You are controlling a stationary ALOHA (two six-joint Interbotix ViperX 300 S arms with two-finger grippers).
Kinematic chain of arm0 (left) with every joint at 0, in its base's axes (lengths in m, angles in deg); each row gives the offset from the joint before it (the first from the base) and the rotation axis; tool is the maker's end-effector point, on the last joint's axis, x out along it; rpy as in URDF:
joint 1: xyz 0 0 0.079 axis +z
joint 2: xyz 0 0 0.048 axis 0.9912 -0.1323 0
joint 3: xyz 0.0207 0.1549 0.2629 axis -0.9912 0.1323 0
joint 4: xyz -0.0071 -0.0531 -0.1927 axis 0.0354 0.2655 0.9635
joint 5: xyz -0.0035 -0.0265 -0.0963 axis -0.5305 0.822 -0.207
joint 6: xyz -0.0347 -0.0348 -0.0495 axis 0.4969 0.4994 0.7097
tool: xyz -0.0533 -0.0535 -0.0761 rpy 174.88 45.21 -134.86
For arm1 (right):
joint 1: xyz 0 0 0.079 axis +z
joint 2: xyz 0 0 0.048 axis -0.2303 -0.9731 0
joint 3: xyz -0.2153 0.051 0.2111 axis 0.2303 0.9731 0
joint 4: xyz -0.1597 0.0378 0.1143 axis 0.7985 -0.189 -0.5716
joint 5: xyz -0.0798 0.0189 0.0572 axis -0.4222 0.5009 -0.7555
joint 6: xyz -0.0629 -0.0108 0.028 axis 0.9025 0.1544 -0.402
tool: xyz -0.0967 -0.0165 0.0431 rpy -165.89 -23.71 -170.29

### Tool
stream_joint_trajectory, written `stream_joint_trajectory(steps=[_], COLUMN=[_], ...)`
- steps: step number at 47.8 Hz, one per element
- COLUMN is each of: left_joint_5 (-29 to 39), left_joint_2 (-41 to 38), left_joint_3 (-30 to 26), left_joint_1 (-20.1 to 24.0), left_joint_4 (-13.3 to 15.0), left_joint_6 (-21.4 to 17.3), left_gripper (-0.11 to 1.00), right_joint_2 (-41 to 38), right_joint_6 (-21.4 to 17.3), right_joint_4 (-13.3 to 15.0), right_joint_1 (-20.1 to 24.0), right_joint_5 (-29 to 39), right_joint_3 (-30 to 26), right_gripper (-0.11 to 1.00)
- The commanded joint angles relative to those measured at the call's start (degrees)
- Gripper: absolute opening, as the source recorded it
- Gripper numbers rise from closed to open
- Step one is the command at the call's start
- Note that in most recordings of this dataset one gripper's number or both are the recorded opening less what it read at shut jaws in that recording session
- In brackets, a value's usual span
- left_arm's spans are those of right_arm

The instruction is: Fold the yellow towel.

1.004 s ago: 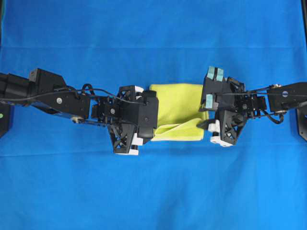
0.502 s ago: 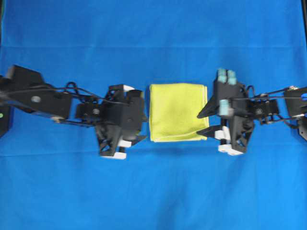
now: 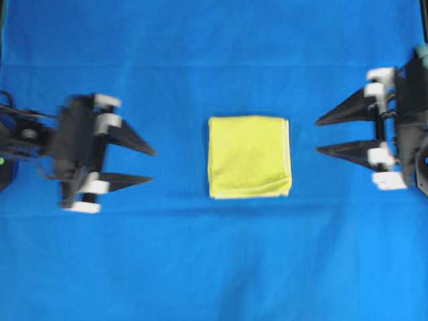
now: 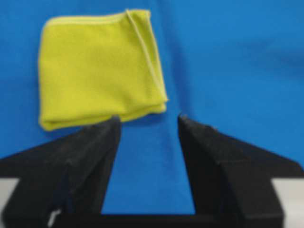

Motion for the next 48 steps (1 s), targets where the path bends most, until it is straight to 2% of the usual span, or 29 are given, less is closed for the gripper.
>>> stream_joint_trajectory(steps=[1,7,15,26,36,48], left_joint_5=[-0.53,-0.26,-0.62,-0.7,-2.46,-2.81], left_joint_2=[5.36,12.83,21.71,30.76,35.68,35.6], left_joint_3=[1.76,5.54,12.04,20.57,25.58,25.93], left_joint_1=[0.7,1.23,4.31,8.35,9.4,9.49], left_joint_4=[0.0,-0.09,0.0,0.0,0.0,0.0], left_joint_6=[-0.09,-0.09,-0.09,0.79,1.76,1.85], left_gripper=[0.48,0.48,0.48,0.48,0.48,0.48], right_joint_2=[3.87,9.14,15.38,19.6,17.75,17.05], right_joint_6=[0.09,0.09,0.0,-0.7,-0.79,-0.79], right_joint_4=[1.67,2.2,2.29,1.05,0.88,0.88], right_joint_1=[-0.62,-2.2,-5.63,-9.58,-10.02,-10.11], right_joint_5=[0.97,1.49,1.23,0.35,-3.16,-3.52], right_joint_3=[0.53,3.16,8.44,14.77,16.61,16.7], right_gripper=[0.58,0.58,0.58,0.58,0.58,0.58])
